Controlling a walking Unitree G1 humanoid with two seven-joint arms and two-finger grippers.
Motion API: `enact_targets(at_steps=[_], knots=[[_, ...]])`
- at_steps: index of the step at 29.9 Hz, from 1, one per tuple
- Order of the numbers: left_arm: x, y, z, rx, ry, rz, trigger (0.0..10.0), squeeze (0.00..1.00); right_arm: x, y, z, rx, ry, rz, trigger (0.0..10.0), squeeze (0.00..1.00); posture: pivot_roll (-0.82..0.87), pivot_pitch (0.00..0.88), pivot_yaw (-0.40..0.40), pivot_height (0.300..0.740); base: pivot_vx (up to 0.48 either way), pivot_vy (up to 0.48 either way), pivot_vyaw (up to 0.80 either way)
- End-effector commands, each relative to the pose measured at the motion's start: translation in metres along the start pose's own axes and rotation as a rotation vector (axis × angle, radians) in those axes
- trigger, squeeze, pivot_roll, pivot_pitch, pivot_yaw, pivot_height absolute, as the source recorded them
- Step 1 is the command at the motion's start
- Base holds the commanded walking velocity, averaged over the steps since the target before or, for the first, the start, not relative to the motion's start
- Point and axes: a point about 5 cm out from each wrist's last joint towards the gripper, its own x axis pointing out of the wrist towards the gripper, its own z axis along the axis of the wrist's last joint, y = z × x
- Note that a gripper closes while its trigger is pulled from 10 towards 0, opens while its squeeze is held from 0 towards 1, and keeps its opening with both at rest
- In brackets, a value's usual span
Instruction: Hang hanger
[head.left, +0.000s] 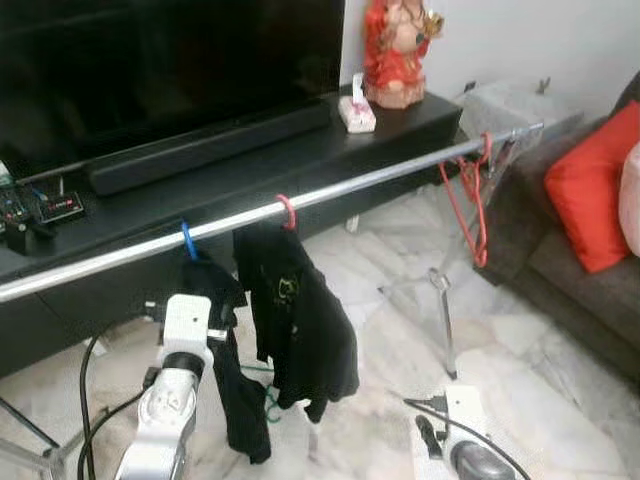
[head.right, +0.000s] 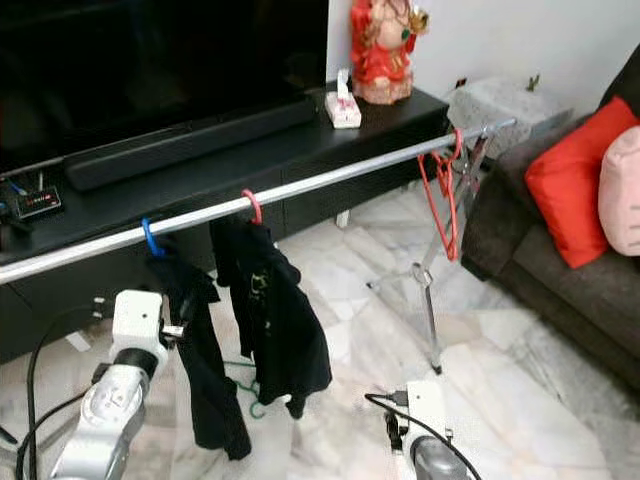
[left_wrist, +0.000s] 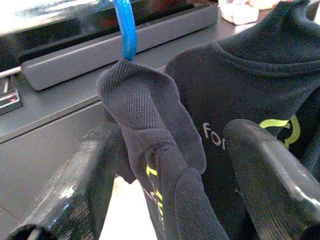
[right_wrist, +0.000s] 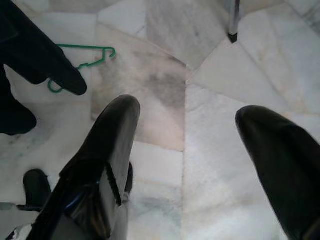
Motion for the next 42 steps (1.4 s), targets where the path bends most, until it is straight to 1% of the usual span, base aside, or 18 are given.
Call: enact_targets(at_steps=[1, 15, 18, 21, 24, 25, 29, 31, 36, 42], knots=[[-0.001, 0.001, 0.002, -0.002, -0.003, 0.015, 10.0, 0.00, 0.000, -0.001, -0.003, 0.010, 0.010, -0.003, 10.0, 0.00, -0.03, 0.000, -0.043, 0.740, 0.000, -0.349, 0.00], [-0.008, 0.004, 0.002, 0.003, -0.001, 0.034, 10.0, 0.00, -0.001, -0.001, -0.004, 0.006, 0.013, -0.003, 10.0, 0.00, -0.02, 0.000, -0.046, 0.740, 0.000, -0.347, 0.00], [-0.007, 0.001, 0.004, 0.006, -0.001, 0.023, 10.0, 0.00, -0.001, -0.001, -0.004, 0.008, 0.013, -0.004, 10.0, 0.00, -0.02, 0.000, -0.046, 0.740, 0.000, -0.291, 0.00], [-0.001, -0.004, 0.004, 0.003, 0.021, 0.006, 10.0, 0.00, 0.000, -0.002, -0.003, 0.010, 0.012, -0.005, 10.0, 0.00, -0.02, 0.004, -0.048, 0.740, 0.000, 0.000, 0.00], [0.001, -0.006, 0.005, 0.003, 0.028, -0.004, 10.0, 0.00, 0.000, -0.002, -0.003, 0.011, 0.011, -0.005, 10.0, 0.00, -0.02, 0.009, -0.049, 0.740, 0.000, 0.000, 0.00], [0.003, -0.010, 0.002, 0.009, 0.053, -0.024, 10.0, 0.00, 0.000, -0.001, -0.003, 0.012, 0.011, -0.005, 10.0, 0.00, -0.02, 0.013, -0.050, 0.740, 0.000, 0.000, 0.00], [0.005, -0.013, -0.001, 0.007, 0.072, -0.033, 10.0, 0.00, 0.000, -0.001, -0.002, 0.018, 0.008, -0.001, 10.0, 0.00, -0.03, 0.015, -0.049, 0.740, 0.000, 0.000, 0.00], [0.006, -0.014, 0.000, -0.008, 0.076, -0.038, 10.0, 0.00, 0.000, 0.000, -0.002, 0.027, 0.006, 0.002, 10.0, 0.00, -0.03, 0.018, -0.049, 0.740, 0.000, 0.000, 0.00], [0.008, -0.009, 0.001, -0.017, 0.074, -0.010, 10.0, 0.00, 0.000, 0.000, -0.001, 0.030, 0.004, 0.000, 10.0, 0.00, -0.03, 0.023, -0.050, 0.740, 0.000, 0.000, 0.00], [0.011, -0.006, 0.002, -0.011, 0.078, -0.010, 10.0, 0.00, 0.000, 0.000, 0.000, 0.007, -0.002, 0.008, 10.0, 0.00, -0.03, 0.025, -0.050, 0.740, 0.000, 0.000, 0.16]])
